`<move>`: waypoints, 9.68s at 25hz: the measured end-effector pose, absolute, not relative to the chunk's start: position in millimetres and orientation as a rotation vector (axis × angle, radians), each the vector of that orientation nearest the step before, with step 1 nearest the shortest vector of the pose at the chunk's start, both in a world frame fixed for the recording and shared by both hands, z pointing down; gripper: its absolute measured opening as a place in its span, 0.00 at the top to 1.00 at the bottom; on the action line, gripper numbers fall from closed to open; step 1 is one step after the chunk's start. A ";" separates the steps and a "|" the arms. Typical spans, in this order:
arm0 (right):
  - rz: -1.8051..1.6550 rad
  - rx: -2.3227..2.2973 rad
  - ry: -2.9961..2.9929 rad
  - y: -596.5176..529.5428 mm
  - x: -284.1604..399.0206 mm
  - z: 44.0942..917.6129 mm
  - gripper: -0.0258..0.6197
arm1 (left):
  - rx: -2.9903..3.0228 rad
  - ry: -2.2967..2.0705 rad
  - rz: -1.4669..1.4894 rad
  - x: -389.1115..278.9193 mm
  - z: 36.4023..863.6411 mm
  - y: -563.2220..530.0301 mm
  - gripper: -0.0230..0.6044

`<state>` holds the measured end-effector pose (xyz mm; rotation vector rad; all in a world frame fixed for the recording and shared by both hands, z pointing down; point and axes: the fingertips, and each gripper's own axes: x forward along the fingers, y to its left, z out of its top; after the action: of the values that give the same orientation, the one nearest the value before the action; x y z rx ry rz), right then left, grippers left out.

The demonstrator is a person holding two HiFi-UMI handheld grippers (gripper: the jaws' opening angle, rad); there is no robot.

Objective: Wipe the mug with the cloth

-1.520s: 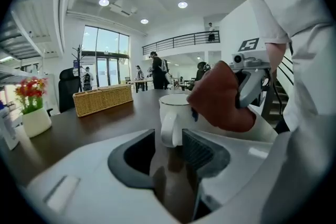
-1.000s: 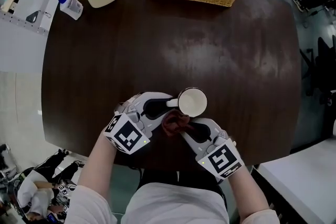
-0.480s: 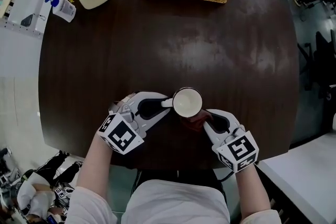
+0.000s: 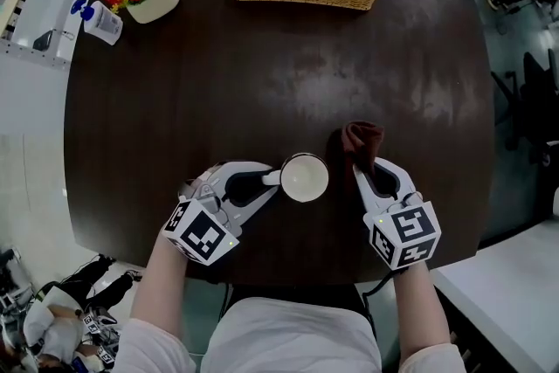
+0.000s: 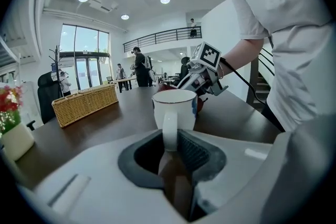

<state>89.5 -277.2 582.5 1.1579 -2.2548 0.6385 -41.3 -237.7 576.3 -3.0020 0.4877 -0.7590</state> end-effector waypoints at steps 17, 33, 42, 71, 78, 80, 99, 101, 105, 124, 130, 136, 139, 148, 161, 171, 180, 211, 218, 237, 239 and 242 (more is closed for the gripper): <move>0.394 0.784 -2.327 -222.9 33.3 578.3 0.84 | -2.961 0.565 -0.763 -38.7 569.1 -238.7 0.84; 0.327 0.682 -2.320 -228.9 67.8 572.3 0.84 | -2.930 0.382 -0.776 -35.1 569.4 -241.1 0.84; -0.006 0.037 -2.407 -300.5 24.9 571.9 0.84 | -2.894 0.260 -0.859 -30.0 567.3 -251.9 0.84; -0.216 -0.408 -2.257 -268.5 28.5 583.0 0.84 | -3.013 0.599 -0.838 -33.0 568.4 -251.7 0.84; -0.140 -0.144 -2.313 -239.1 49.9 575.8 0.84 | -2.998 0.710 -0.837 -33.6 570.9 -245.8 0.84; -0.074 -0.084 -2.330 -226.1 53.4 575.7 0.84 | -3.000 0.731 -0.827 -34.8 571.4 -242.9 0.84; 0.567 0.830 -2.288 -202.3 60.3 586.3 0.84 | -3.021 0.722 -0.570 -34.1 565.0 -231.5 0.85; 0.576 0.855 -2.279 -202.1 65.2 583.7 0.84 | -3.032 0.711 -0.535 -31.7 558.8 -229.0 0.85; 0.608 0.924 -2.265 -204.9 76.3 580.5 0.84 | -3.058 0.715 -0.483 -28.1 551.1 -224.2 0.86; 0.589 1.029 -2.642 -242.3 25.0 510.0 0.84 | -3.233 0.733 -0.136 -14.9 424.5 -232.0 0.86; 0.505 0.926 -2.720 -236.0 8.7 497.2 0.84 | -3.219 0.713 -0.129 -18.6 416.1 -236.4 0.86; 0.621 0.834 -2.725 -225.5 6.9 506.4 0.84 | -3.230 0.696 -0.179 -22.0 425.2 -233.5 0.86; 0.647 0.858 -2.676 -221.3 19.6 516.2 0.84 | -3.191 0.655 -0.181 -19.8 428.3 -229.8 0.86; 0.606 1.124 -2.455 -239.8 75.2 540.7 0.84 | -3.031 0.549 -0.298 -20.8 457.7 -228.1 0.86; 0.519 1.215 -2.333 -249.9 79.2 558.9 0.84 | -3.078 0.536 -0.397 -33.7 529.1 -227.1 0.86; 0.528 1.173 -2.355 -243.9 60.7 562.6 0.84 | -3.050 0.497 -0.432 -50.2 546.4 -226.1 0.86; 0.540 1.190 -2.350 -237.5 53.3 557.5 0.84 | -3.004 0.594 -0.495 -63.7 549.9 -228.0 0.82; 0.160 1.570 -2.488 54.2 102.9 358.5 0.84 | -2.710 1.551 -0.020 -73.5 296.9 55.7 0.96; 0.117 1.537 -2.509 155.5 110.5 355.1 0.84 | -2.650 1.603 -0.059 -66.0 301.8 158.4 0.96; 0.031 1.529 -2.541 243.7 90.6 334.8 0.84 | -2.643 1.570 -0.143 -75.1 294.3 236.1 0.96; 0.030 1.535 -2.543 245.3 88.7 332.3 0.84 | -2.645 1.559 -0.143 -76.1 292.4 237.5 0.96; 0.021 1.538 -2.548 246.1 85.6 327.9 0.84 | -2.643 1.544 -0.141 -76.9 288.8 237.9 0.96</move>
<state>85.6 246.1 327.9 1.5380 -2.5475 0.0208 -76.9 237.9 288.8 -2.6432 1.5442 -0.1415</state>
